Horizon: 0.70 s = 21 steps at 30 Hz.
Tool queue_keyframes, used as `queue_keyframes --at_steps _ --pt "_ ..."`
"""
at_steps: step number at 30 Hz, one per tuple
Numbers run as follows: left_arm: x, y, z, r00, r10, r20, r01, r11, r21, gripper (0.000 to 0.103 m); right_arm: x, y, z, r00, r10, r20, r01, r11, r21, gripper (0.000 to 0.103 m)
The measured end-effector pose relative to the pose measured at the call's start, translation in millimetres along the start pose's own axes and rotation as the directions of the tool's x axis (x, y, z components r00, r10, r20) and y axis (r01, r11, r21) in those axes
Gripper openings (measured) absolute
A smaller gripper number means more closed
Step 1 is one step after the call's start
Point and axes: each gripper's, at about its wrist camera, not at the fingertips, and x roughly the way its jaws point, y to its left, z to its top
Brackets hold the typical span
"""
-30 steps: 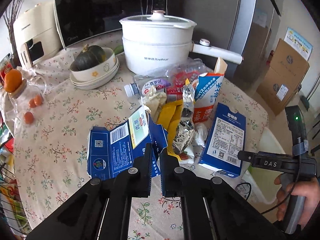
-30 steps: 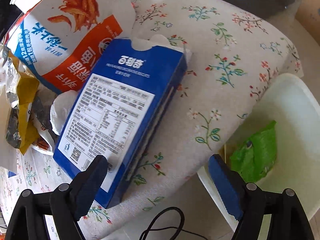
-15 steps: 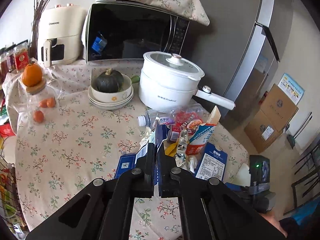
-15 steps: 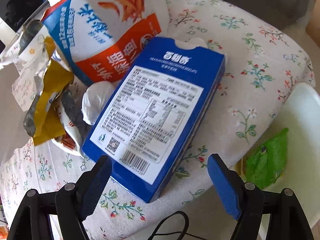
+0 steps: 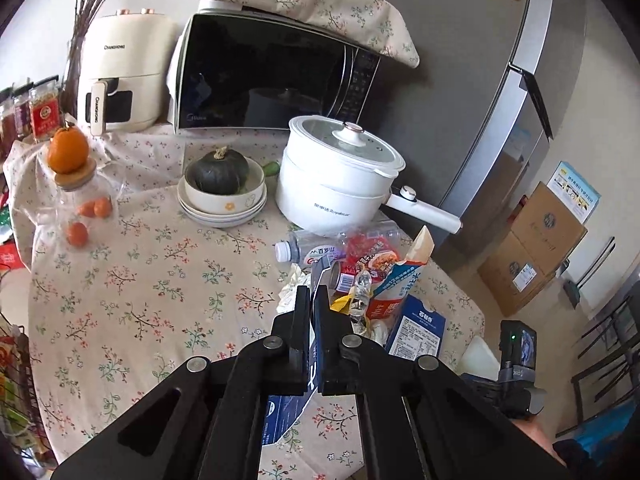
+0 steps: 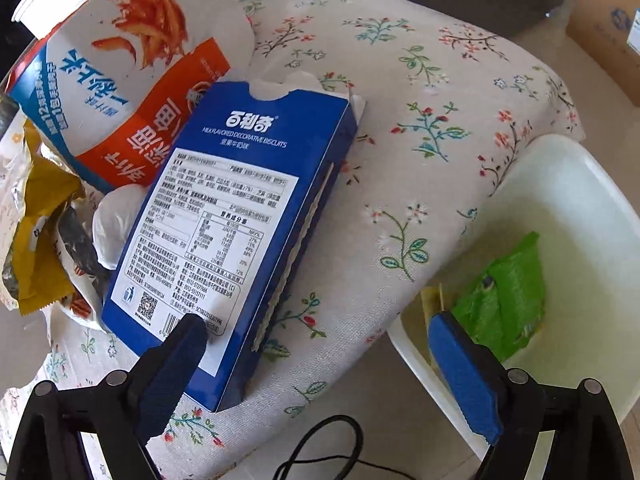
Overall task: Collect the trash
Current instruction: 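Grasp the tan cardboard piece with the right tool while the left tool holds the carton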
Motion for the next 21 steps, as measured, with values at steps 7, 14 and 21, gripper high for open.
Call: queue_keyframes --at_steps 7,14,21 --pt "10 11 -4 0.995 0.098 -0.029 -0.098 0.995 0.004 0.009 -18 61 -10 0.991 -0.029 0.128 0.059 0.969 -0.241 0.092" --pt "16 28 -2 0.994 0.1 -0.045 -0.102 0.994 -0.03 0.01 -48 57 39 0.975 0.115 0.19 -0.081 0.98 -0.182 0.092" --pt "21 1 -3 0.997 0.071 -0.025 -0.07 0.996 0.056 0.005 -67 45 115 0.932 0.323 0.161 -0.342 0.934 0.106 0.092"
